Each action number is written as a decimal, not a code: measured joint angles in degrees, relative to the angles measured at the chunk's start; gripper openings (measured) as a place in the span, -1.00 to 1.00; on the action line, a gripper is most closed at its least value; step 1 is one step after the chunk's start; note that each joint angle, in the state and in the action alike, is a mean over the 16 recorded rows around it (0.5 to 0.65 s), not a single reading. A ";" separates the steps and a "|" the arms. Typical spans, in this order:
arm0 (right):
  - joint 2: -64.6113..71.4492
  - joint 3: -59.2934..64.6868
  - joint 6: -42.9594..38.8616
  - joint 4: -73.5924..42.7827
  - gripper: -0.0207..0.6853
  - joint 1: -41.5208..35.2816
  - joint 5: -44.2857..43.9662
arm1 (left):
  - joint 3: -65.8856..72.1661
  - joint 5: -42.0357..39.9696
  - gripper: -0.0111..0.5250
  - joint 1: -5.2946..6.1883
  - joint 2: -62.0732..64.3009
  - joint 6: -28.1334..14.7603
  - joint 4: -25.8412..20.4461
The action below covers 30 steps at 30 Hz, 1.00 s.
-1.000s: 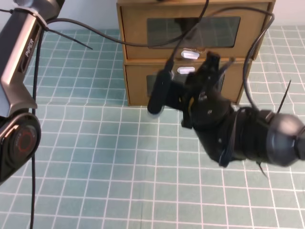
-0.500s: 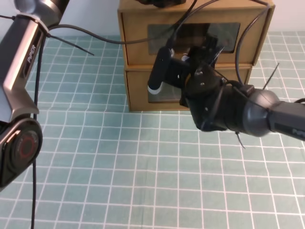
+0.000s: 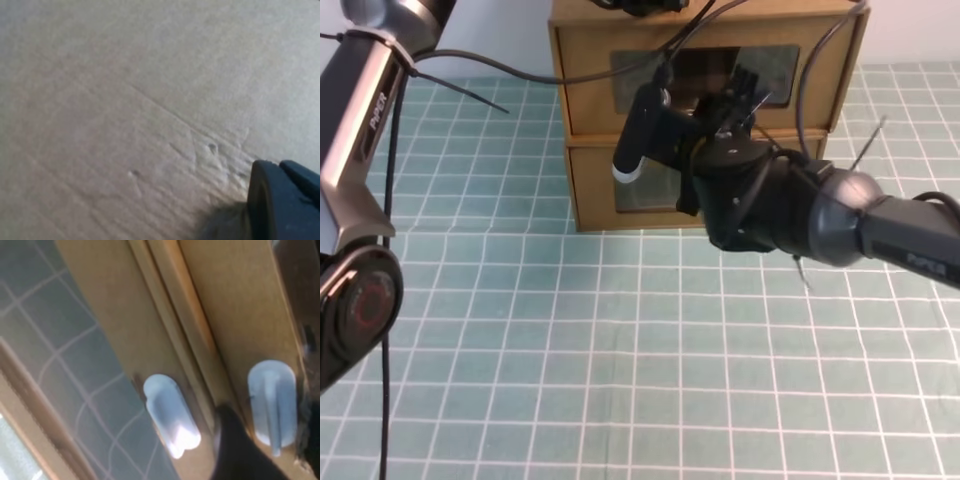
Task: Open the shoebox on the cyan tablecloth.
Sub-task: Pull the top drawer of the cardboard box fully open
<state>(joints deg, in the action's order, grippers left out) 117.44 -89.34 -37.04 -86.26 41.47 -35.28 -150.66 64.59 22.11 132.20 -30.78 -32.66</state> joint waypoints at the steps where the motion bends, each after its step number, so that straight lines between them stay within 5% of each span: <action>1: -0.36 0.61 -0.03 -0.71 -0.30 -0.12 0.58 | -0.02 0.04 -0.98 -0.01 0.00 0.05 0.09; 15: -11.23 18.13 -6.85 -11.02 -0.75 5.09 -1.46 | -0.22 1.00 -0.98 0.26 0.18 2.10 -0.98; 30: -26.12 36.37 -13.94 -1.74 -0.95 20.25 -7.92 | -0.22 1.07 -0.98 0.39 0.35 3.78 -1.25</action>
<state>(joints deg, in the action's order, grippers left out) 91.31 -52.98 -50.98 -88.00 61.72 -43.20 -150.88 65.66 22.49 132.55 -27.00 -33.91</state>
